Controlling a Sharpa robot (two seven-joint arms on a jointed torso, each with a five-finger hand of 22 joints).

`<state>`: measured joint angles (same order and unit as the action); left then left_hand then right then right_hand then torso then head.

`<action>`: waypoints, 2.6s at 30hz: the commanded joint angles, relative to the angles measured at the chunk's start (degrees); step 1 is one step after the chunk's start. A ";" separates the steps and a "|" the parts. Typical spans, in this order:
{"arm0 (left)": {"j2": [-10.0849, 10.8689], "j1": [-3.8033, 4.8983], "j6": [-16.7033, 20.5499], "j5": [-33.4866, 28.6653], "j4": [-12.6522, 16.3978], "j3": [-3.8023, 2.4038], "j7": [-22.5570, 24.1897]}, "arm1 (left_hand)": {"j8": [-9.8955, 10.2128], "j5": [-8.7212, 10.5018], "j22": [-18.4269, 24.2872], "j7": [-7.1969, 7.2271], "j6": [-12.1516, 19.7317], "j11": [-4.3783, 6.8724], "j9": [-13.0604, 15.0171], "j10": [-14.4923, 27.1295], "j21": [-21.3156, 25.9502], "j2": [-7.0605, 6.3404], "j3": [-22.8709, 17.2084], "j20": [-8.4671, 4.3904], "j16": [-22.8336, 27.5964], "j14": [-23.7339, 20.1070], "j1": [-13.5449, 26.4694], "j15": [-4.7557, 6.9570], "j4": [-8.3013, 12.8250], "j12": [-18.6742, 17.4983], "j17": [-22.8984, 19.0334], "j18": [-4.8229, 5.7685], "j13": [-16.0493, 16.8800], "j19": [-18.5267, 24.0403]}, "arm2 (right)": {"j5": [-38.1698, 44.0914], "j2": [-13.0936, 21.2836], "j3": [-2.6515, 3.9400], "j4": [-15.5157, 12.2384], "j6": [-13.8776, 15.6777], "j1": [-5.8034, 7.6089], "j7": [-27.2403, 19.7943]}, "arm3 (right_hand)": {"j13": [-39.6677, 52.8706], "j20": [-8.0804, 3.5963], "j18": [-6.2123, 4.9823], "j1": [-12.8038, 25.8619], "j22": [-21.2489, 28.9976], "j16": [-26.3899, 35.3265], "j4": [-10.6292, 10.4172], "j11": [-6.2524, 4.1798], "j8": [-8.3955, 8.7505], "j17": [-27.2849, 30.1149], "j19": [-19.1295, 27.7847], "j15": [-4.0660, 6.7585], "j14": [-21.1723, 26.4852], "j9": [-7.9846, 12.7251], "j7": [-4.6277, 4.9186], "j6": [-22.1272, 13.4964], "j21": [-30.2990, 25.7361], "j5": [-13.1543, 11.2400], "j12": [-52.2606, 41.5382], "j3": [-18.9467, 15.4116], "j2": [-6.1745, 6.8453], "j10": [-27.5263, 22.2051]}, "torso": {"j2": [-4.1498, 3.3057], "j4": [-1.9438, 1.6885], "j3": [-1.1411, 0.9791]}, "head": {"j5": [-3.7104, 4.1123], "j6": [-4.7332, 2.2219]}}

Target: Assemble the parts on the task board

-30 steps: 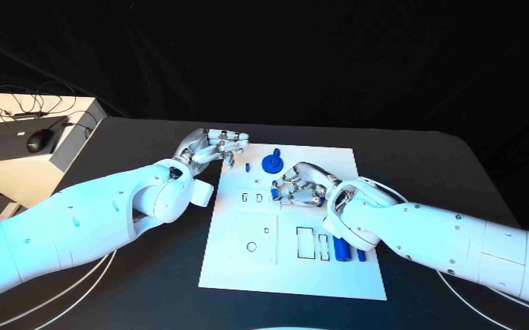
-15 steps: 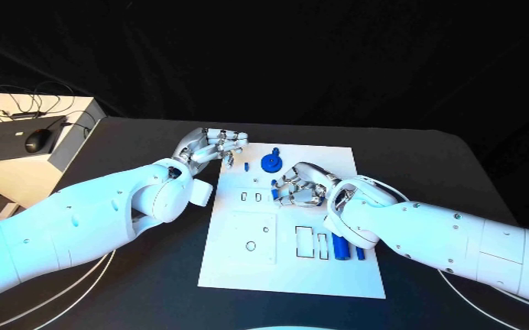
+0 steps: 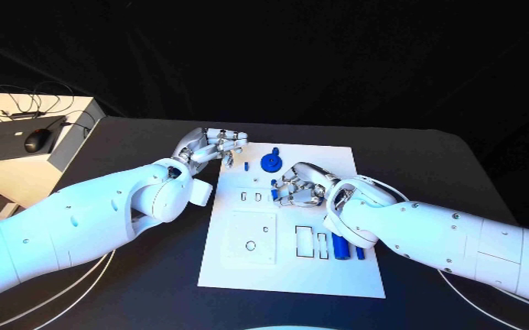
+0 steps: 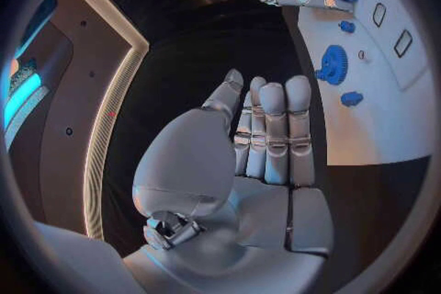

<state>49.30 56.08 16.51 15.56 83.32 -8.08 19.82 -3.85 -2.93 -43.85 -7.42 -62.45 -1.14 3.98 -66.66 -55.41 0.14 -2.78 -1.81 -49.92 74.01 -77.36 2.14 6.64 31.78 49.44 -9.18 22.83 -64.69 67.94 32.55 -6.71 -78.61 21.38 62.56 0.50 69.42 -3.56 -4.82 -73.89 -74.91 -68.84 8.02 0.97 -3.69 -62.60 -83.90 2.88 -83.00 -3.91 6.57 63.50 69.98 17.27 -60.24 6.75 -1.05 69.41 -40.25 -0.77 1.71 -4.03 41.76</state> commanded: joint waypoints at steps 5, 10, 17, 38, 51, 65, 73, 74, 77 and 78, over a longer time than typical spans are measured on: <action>-0.04 -0.02 -0.67 0.28 0.09 -0.03 0.27 | -0.24 0.05 -0.05 0.06 0.25 -0.15 0.02 -0.13 0.09 0.06 0.10 -0.05 -0.19 -0.25 -0.19 -0.02 0.24 -0.17 -0.08 -0.73 -0.05 0.06 | 1.81 -0.04 -0.04 0.39 0.20 -0.11 1.52 | -0.11 -0.18 0.97 0.19 -9.90 0.34 -0.57 0.16 -0.32 0.08 -2.47 0.16 -0.09 -0.03 0.47 -0.15 -0.38 -0.54 0.21 -1.30 0.54 -0.32 | -0.01 -0.01 0.02 | 0.11 0.00; -0.01 -0.02 -0.66 0.28 0.09 -0.03 0.26 | -0.24 0.05 -0.05 0.06 0.25 -0.15 0.02 -0.13 0.09 0.06 0.10 -0.05 -0.19 -0.25 -0.19 -0.02 0.24 -0.17 -0.08 -0.73 -0.05 0.06 | 2.16 -0.05 -0.05 0.39 0.22 -0.16 1.90 | -0.18 -0.15 0.95 0.18 -9.90 0.36 -0.95 0.16 -0.29 0.14 -2.49 0.16 -0.07 -0.02 0.51 -0.17 -0.39 -0.69 0.26 -1.84 0.72 -0.38 | -0.01 0.01 0.02 | 0.11 0.09; 0.00 -0.02 -0.66 0.29 0.08 -0.03 0.25 | -0.24 0.05 -0.05 0.06 0.25 -0.15 0.02 -0.13 0.09 0.06 0.10 -0.05 -0.19 -0.25 -0.19 -0.02 0.24 -0.17 -0.08 -0.73 -0.05 0.06 | 2.66 -0.02 -0.06 0.35 0.46 -0.18 2.26 | -0.28 -0.11 0.93 0.44 -9.88 0.38 -1.32 0.20 -0.32 0.16 -2.47 0.09 -0.07 -0.03 0.51 -0.24 -0.49 -0.87 0.37 -2.47 1.14 -0.47 | 0.03 0.01 0.00 | 0.18 0.25; -0.02 -0.02 -0.74 0.29 0.02 -0.03 0.24 | -0.24 0.05 -0.05 0.06 0.25 -0.15 0.02 -0.13 0.09 0.06 0.10 -0.05 -0.19 -0.25 -0.19 -0.02 0.24 -0.17 -0.08 -0.73 -0.05 0.06 | 3.85 0.20 -0.07 0.18 0.93 -0.20 3.08 | -1.31 0.20 0.82 0.07 -9.83 0.53 -2.60 0.65 -0.23 0.30 -2.46 -0.30 0.01 0.00 1.19 -2.20 -0.81 -1.00 1.52 -5.33 2.32 -1.52 | 0.02 0.01 0.01 | 0.31 0.27; -0.08 -0.03 -0.76 0.28 -0.05 -0.03 0.34 | -0.23 0.05 -0.23 0.05 0.42 -0.24 0.02 0.10 0.17 0.04 0.05 -0.02 -0.29 -0.27 -0.29 -0.07 0.31 -0.69 -0.17 -0.74 -0.55 0.03 | 3.77 0.27 -0.07 -0.05 2.41 -0.22 2.81 | -2.15 0.65 0.66 -0.22 -9.83 0.38 -2.91 1.24 -0.22 0.13 -2.44 -0.76 0.06 -0.01 1.98 -4.67 -0.85 -1.04 2.01 -6.05 3.07 -2.66 | 0.03 0.03 -0.01 | 0.36 0.34; -0.13 -0.03 -1.04 0.40 -0.12 -0.02 0.11 | -0.18 0.05 -0.31 0.03 0.64 -0.29 0.00 0.12 0.21 -0.05 0.13 0.00 -0.50 -0.33 -0.19 -0.11 0.28 -0.84 -0.09 -0.74 -0.73 0.08 | 0.57 1.82 -0.06 -1.24 3.63 -0.24 -1.99 | -2.55 0.86 0.54 0.28 -9.77 0.49 -3.59 1.44 -0.23 0.24 -2.34 -0.92 0.14 -0.04 2.15 -5.48 -1.12 -0.80 1.87 -6.70 4.08 -3.06 | 0.02 -0.03 -0.01 | 0.37 0.22; -0.10 -0.03 -0.95 1.02 -0.38 -0.02 -0.52 | -0.27 0.04 -0.44 0.35 0.79 -0.18 0.04 0.41 0.24 -0.48 0.70 0.00 -0.70 -0.43 0.14 -0.06 -0.02 0.49 -0.05 -0.67 0.23 0.20 | -8.87 4.11 0.14 -2.59 6.30 -0.11 -13.80 | -3.25 1.51 0.28 1.14 -9.63 0.69 -7.11 2.33 -0.25 0.39 -2.10 -1.60 0.26 -0.10 3.16 -9.34 -1.89 -4.53 1.71 -8.16 6.51 -4.17 | 0.06 0.07 -0.06 | 0.30 0.13; -0.12 -0.03 -0.94 1.11 -0.43 -0.02 -0.63 | -0.29 0.03 -0.46 0.38 0.75 -0.15 0.05 0.33 0.24 -0.62 0.83 0.00 -0.72 -0.43 0.21 -0.05 -0.06 0.88 -0.05 -0.67 0.49 0.20 | -10.14 4.38 0.20 -2.75 6.90 -0.05 -15.03 | -3.28 1.56 0.28 1.08 -9.66 0.60 -7.54 2.35 -0.30 0.30 -2.14 -1.63 0.27 -0.12 3.19 -9.47 -1.80 -4.56 1.58 -7.99 6.77 -4.16 | 0.07 0.06 -0.07 | 0.31 0.07; -0.17 -0.04 -1.08 1.47 -0.61 -0.02 -1.15 | -0.34 0.01 -0.53 0.53 0.63 -0.03 0.06 1.00 0.26 -0.87 1.25 -0.06 -0.94 -0.45 0.34 0.01 -0.28 3.12 0.02 -0.62 2.26 0.25 | -13.42 5.15 0.41 -3.18 8.41 0.12 -17.70 | -3.67 1.69 0.25 1.01 -9.71 0.49 -9.28 2.43 -0.27 0.16 -2.15 -1.70 0.28 -0.12 3.29 -9.80 -1.61 -5.01 1.39 -7.68 7.59 -4.37 | 0.07 0.05 -0.06 | 0.33 0.03; -0.18 -0.04 -1.27 1.69 -0.68 -0.02 -1.49 | -0.37 0.07 -0.57 0.54 0.67 -0.05 0.09 1.63 0.30 -0.94 1.45 -0.04 -1.01 -0.59 0.30 -0.06 -0.43 4.32 0.03 -0.56 3.27 0.31 | -14.37 5.40 0.48 -3.30 8.79 0.20 -18.33 | -3.79 1.70 0.23 1.22 -9.68 0.50 -9.83 2.47 -0.25 0.15 -2.12 -1.74 0.30 -0.11 3.33 -9.90 -1.68 -5.93 1.46 -7.66 7.96 -4.51 | 0.08 0.04 -0.06 | 0.35 -0.05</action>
<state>49.26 56.08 16.46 16.17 82.68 -8.07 19.09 -3.85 -2.93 -44.35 -7.26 -61.81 -1.29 3.98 -65.33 -55.41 -0.19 -1.56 -1.80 -50.76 73.88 -77.03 2.01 6.07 35.65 49.41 -9.24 25.73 -64.69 59.72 37.76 -6.29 -81.73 27.00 62.65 -11.39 65.68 -2.21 -4.82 -72.52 -75.06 -68.17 -1.63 3.50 -3.75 -62.39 -84.01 1.50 -82.70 -3.96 9.11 54.94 68.21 11.62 -58.47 -0.85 6.53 65.18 -40.19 -0.72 1.66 -3.72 41.80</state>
